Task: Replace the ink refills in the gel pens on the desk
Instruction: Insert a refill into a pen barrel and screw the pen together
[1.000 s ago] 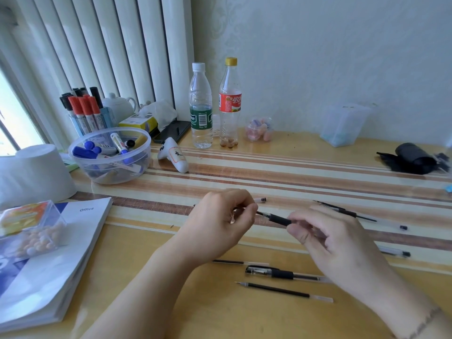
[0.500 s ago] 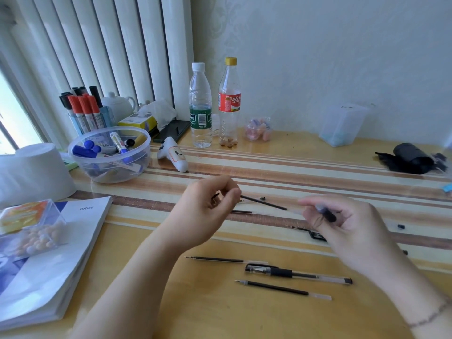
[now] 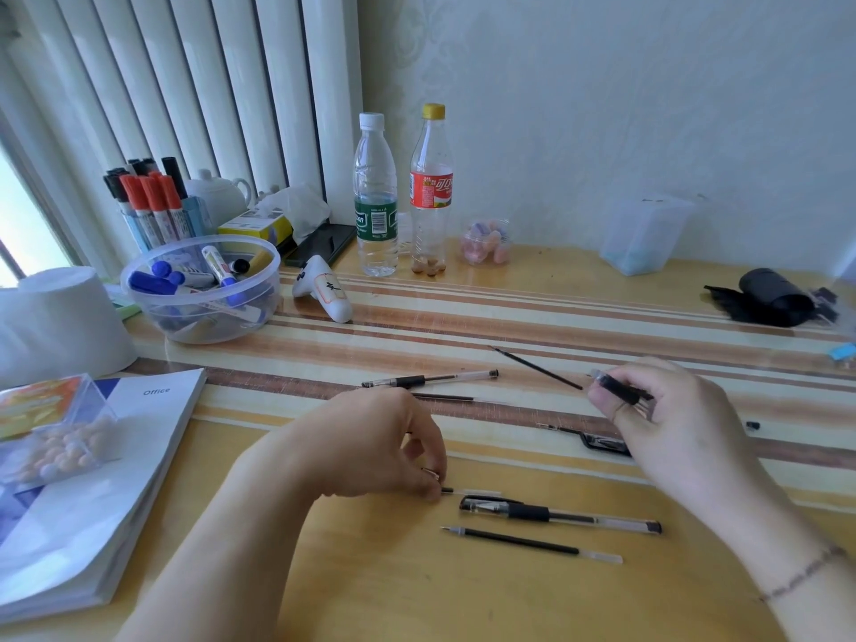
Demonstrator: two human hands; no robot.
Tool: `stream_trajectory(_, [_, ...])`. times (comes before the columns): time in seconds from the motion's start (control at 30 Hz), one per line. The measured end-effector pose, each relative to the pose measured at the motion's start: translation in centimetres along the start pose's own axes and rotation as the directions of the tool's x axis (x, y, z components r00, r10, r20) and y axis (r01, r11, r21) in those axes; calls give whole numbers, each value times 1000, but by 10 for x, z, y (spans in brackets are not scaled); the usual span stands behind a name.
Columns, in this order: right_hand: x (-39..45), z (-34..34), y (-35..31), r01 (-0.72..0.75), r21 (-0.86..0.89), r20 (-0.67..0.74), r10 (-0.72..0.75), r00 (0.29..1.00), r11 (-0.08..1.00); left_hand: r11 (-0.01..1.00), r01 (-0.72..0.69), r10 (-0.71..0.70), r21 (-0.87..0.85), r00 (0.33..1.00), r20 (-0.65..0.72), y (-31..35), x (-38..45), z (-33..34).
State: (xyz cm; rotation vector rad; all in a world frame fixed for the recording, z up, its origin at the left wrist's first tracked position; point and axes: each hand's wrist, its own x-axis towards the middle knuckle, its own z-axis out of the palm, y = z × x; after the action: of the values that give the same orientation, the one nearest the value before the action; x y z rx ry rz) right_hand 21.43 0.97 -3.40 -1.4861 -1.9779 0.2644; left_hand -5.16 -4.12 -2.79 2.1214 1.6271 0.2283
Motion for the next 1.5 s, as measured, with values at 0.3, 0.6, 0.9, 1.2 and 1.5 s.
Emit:
stream_trajectory(0.3, [-9, 10, -6, 44, -65, 164, -33, 986, 997, 990, 28, -23, 136, 999, -35, -3, -1, -2])
stream_trajectory(0.6, [-12, 10, -14, 54, -147, 175, -28, 984, 988, 971, -34, 31, 235, 999, 16, -2, -5, 3])
stream_trajectory(0.9, [-23, 24, -34, 173, -176, 310, -112, 944, 969, 991, -32, 64, 128, 965, -253, -13, -6, -12])
stream_trajectory(1.2, [-25, 25, -43, 237, -214, 376, -144, 915, 948, 982, -35, 81, 184, 966, -246, -5, 4, 1])
stream_trajectory(1.5, [-19, 5, -18, 172, -104, 279, -137, 950, 980, 991, -61, 92, 121, 958, -271, -1, 7, 7])
